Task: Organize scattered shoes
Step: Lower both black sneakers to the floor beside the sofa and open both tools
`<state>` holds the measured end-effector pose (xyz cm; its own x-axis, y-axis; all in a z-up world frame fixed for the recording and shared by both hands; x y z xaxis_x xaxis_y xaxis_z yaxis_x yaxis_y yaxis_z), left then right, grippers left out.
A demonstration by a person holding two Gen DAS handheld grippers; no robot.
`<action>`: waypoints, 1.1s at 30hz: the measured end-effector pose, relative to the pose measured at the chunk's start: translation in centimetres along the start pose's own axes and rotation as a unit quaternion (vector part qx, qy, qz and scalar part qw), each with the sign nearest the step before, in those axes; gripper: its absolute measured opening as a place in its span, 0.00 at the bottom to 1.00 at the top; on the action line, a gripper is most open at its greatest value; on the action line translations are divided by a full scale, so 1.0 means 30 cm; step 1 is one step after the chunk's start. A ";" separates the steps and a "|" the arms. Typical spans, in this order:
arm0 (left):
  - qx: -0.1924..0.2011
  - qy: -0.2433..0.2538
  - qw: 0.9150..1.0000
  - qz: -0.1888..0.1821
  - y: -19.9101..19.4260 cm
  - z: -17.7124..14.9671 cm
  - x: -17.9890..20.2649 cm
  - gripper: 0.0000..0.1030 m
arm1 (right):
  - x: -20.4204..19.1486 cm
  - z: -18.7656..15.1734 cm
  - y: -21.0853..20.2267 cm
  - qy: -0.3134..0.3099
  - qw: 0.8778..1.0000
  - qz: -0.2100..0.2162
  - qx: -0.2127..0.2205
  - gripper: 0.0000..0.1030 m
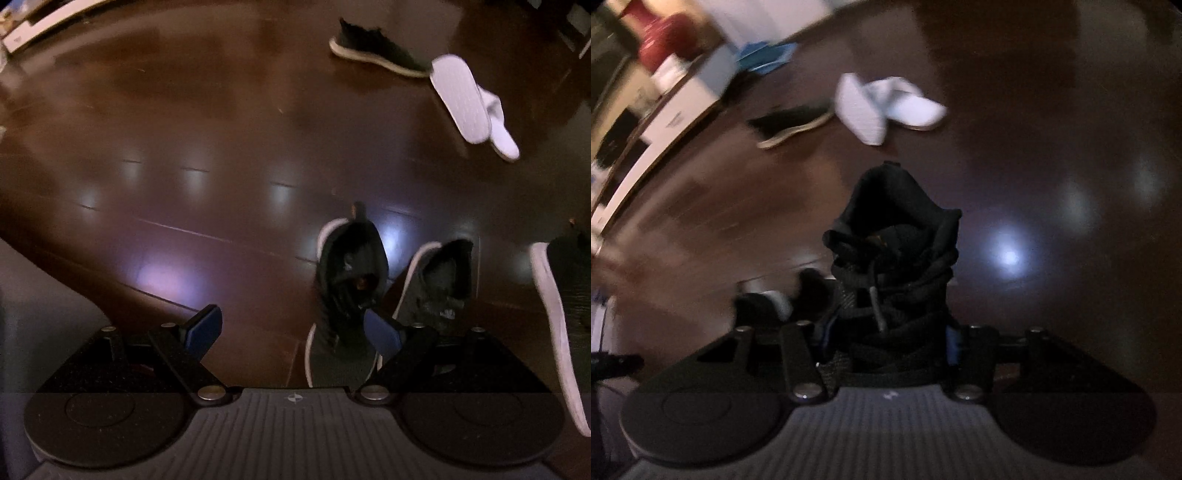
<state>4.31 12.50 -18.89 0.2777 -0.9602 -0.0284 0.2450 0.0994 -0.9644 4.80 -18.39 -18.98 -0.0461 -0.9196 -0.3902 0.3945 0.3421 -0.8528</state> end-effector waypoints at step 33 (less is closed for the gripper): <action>-0.062 -0.204 0.974 0.082 0.160 0.119 -0.543 0.88 | -1.026 -0.498 0.683 -0.136 0.990 0.019 -0.008 0.53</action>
Point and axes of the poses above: each gripper's, at about its wrist camera, not at the fingertips, and y roughly the way its jaws point, x to its right, z to its top, the point moved 10 cm from there along y, roughly the way its jaws point
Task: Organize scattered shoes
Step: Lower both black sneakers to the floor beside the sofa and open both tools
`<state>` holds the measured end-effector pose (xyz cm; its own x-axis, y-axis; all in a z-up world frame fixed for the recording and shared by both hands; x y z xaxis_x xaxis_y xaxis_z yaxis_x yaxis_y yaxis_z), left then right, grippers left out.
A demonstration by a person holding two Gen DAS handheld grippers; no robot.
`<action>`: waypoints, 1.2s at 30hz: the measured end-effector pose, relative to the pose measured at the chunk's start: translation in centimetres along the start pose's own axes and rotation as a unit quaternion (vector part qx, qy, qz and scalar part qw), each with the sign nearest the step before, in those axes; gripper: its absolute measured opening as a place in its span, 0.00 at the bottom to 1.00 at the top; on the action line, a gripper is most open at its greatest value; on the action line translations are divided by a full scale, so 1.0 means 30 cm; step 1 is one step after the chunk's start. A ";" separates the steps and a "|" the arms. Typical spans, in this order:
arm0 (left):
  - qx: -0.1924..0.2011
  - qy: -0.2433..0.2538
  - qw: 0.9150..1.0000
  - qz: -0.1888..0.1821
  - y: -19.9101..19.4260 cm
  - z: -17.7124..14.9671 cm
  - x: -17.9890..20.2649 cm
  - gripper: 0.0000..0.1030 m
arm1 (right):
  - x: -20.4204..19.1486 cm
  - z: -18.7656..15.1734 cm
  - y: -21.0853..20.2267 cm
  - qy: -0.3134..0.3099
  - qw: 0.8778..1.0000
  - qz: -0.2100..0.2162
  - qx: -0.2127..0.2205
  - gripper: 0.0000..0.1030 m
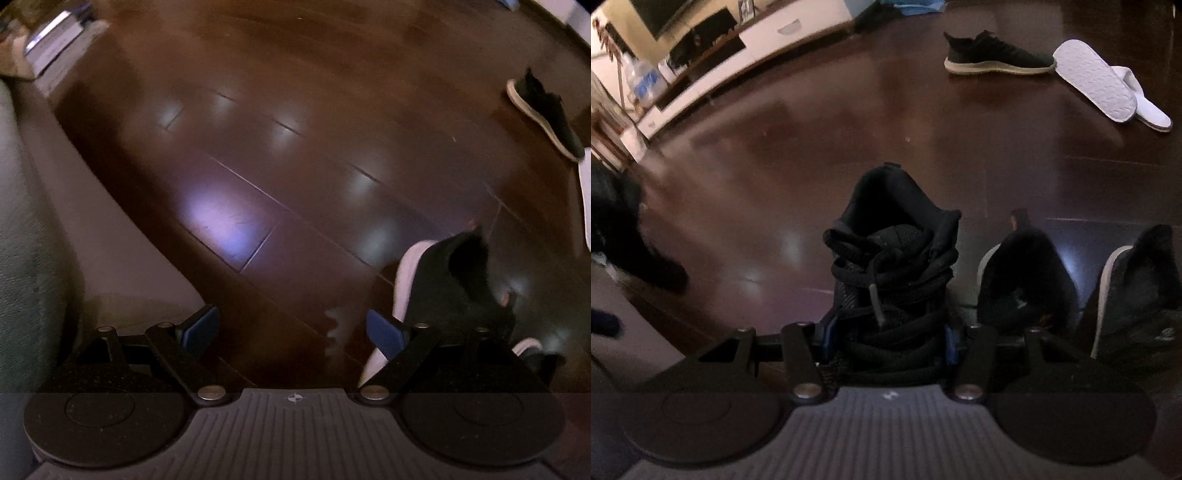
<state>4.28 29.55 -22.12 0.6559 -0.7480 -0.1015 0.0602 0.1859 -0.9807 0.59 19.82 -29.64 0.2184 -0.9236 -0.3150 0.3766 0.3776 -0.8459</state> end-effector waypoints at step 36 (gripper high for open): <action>-0.016 0.016 0.998 -0.050 -0.024 -0.021 0.092 0.88 | 0.200 -0.028 0.271 0.048 0.991 -0.065 -0.103 0.63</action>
Point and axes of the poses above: each gripper's, at about its wrist camera, not at the fingertips, and y roughly the way its jaws point, x to its right, z to its top, the point moved 10 cm from there along y, roughly the way its jaws point
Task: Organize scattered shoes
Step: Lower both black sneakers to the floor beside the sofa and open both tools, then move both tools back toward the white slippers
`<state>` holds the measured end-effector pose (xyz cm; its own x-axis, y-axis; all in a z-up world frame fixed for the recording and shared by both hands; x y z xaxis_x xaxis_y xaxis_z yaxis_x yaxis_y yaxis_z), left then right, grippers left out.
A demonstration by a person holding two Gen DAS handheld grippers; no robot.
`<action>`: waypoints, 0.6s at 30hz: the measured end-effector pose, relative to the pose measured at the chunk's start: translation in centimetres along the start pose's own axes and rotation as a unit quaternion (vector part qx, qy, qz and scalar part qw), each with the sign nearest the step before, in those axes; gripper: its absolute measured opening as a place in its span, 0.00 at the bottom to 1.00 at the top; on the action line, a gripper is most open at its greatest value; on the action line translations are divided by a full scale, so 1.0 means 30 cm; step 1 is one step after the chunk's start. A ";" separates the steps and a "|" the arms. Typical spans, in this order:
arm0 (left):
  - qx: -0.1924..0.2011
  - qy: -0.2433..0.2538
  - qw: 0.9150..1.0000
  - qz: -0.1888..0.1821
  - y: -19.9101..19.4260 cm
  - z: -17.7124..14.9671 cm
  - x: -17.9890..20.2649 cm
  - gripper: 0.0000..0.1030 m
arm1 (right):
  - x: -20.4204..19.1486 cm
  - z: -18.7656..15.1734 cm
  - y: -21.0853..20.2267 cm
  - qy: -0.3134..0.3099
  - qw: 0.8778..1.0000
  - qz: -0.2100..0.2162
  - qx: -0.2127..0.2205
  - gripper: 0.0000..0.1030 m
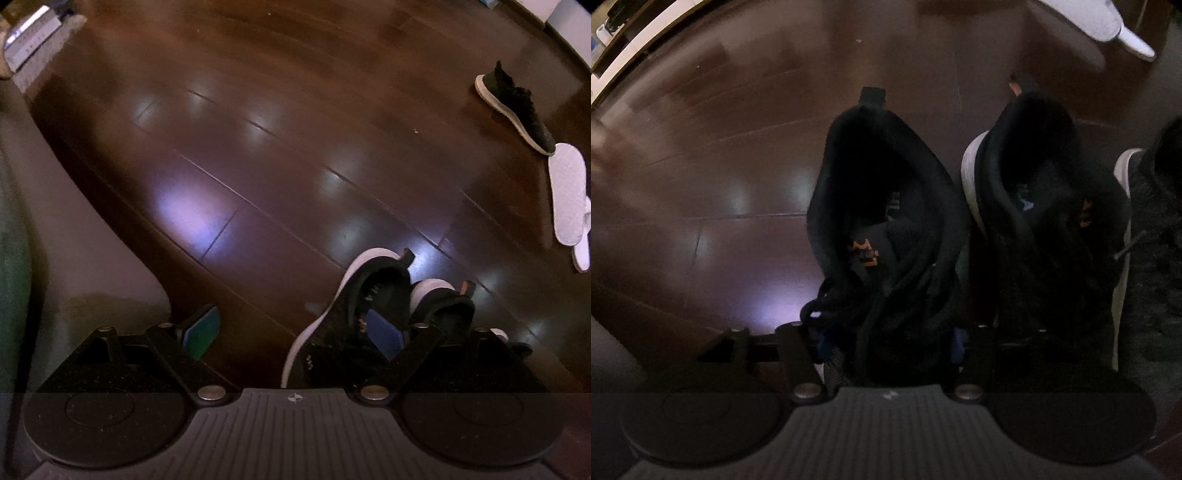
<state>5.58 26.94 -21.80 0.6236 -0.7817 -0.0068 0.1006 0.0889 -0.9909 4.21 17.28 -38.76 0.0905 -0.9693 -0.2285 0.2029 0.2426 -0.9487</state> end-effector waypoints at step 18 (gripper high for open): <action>0.144 0.052 0.983 -0.105 -0.321 0.047 0.159 0.88 | 0.197 0.213 -0.594 -0.044 0.995 0.038 0.078 0.79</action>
Point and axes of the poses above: each gripper's, at about its wrist camera, not at the fingertips, and y roughly the way its jaws point, x to its right, z to its top, the point moved 10 cm from there along y, roughly the way its jaws point
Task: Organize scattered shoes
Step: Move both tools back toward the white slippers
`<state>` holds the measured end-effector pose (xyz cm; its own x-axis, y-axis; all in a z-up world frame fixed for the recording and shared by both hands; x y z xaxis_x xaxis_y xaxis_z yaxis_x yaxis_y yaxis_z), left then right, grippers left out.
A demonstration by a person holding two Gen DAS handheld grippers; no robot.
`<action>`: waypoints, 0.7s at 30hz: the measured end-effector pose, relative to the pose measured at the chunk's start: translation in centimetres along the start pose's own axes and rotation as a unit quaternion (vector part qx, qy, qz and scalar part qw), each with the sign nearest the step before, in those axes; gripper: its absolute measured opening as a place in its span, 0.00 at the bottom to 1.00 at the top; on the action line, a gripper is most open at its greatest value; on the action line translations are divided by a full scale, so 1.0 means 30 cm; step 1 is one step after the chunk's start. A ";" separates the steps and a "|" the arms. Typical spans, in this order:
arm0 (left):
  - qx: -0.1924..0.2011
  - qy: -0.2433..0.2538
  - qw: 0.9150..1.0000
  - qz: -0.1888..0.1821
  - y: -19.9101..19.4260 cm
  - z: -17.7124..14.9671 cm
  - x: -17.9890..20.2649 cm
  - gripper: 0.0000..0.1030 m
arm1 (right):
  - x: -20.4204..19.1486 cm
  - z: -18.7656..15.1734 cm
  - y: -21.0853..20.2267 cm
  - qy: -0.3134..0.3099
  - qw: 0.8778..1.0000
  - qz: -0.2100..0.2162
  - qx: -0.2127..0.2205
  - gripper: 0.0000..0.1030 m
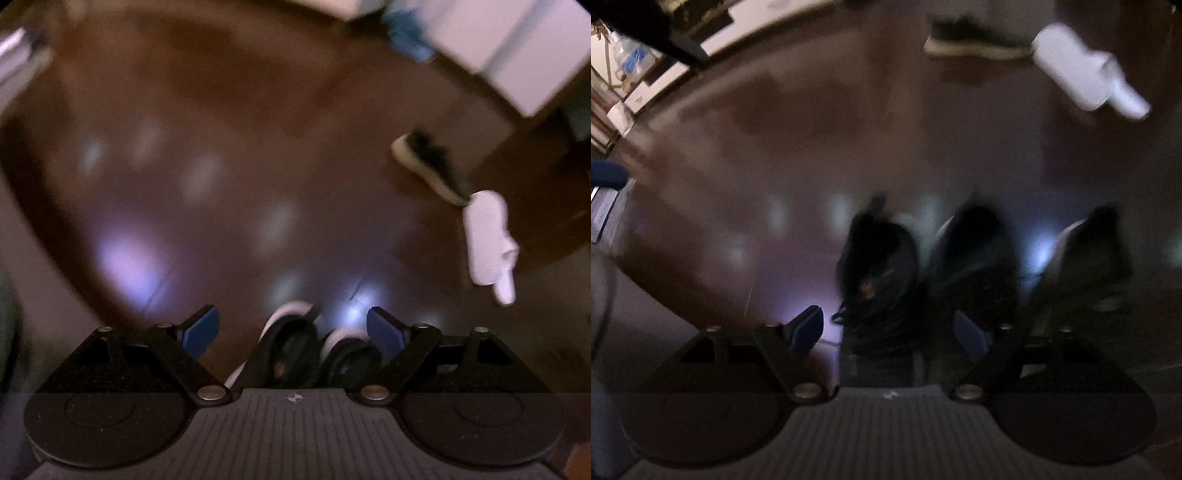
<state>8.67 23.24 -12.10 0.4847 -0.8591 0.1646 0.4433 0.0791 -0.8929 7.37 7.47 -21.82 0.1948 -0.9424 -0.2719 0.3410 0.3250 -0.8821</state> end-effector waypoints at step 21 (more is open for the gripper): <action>0.024 0.138 0.990 -0.030 0.022 0.034 0.470 0.88 | 0.568 0.501 -0.532 0.093 0.972 -0.074 0.201 1.00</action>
<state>16.57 11.70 -9.94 0.2350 -0.9678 0.0897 0.5032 0.0422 -0.8631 19.08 -12.57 -6.61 -0.0411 -0.9671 -0.2512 0.6920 0.1537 -0.7053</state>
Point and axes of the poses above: each gripper's, at about its wrist camera, not at the fingertips, and y roughly the way its jaws point, x to its right, z to its top, the point moved 10 cm from there along y, roughly the way its jaws point
